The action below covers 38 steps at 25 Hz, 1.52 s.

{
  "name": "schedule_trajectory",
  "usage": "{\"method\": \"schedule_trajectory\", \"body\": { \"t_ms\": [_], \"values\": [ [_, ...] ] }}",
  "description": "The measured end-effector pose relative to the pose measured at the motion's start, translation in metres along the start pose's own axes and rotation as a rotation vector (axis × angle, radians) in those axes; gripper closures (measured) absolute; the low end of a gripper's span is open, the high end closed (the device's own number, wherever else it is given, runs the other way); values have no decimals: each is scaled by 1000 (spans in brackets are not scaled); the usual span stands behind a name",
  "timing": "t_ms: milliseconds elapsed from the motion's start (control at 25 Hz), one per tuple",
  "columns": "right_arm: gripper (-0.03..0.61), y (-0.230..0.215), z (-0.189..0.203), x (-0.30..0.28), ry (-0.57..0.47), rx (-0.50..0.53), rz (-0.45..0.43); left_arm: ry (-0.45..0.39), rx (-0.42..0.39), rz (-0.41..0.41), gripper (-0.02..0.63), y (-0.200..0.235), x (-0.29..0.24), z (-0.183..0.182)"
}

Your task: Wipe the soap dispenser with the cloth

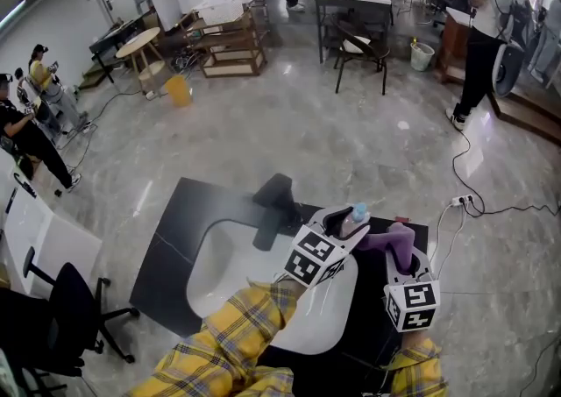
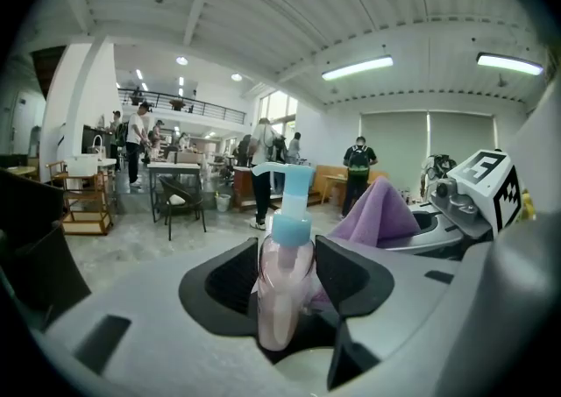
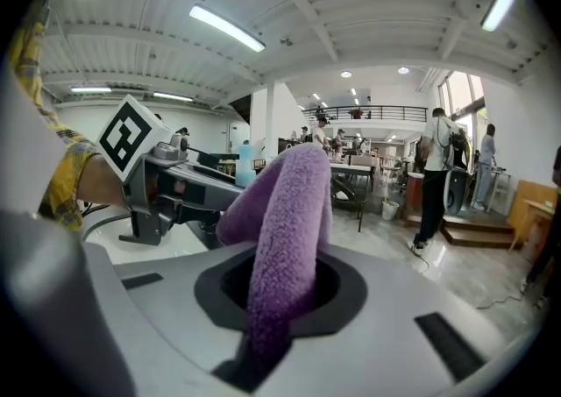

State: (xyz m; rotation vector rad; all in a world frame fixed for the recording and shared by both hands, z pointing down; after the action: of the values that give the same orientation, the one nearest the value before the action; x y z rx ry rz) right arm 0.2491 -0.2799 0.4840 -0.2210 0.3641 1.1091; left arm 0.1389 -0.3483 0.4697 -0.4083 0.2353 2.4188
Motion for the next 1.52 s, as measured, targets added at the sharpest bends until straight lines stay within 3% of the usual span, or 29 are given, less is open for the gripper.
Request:
{"method": "schedule_trajectory", "body": {
  "t_ms": [80,280,1040,1320,1520],
  "values": [
    [541,0,2,0,2,1,-1,-3,-15,15,434,0,-2,1],
    [541,-4,4,3,9,-2,3,-5,-59,145,434,1,-5,1],
    [541,-10,11,20,31,9,-16,-13,-174,520,434,-22,-17,-3],
    [541,-14,5,32,3,42,-49,-34,-150,512,431,-25,-18,-3],
    [541,-12,-15,35,-45,128,-77,-94,-108,464,362,-21,-5,-12]
  ]
}}
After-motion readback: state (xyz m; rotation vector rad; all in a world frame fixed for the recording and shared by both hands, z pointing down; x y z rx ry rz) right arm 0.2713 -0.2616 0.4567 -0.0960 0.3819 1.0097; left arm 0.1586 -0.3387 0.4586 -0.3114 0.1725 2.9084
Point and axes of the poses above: the fingertips, and each gripper's own axes: x backward along the fingers, y to its left, z out of its underside, the point moved 4 cm from there along x, backward along the fingers, and after that the axes turned 5 degrees about -z, right-handed, at the moved point
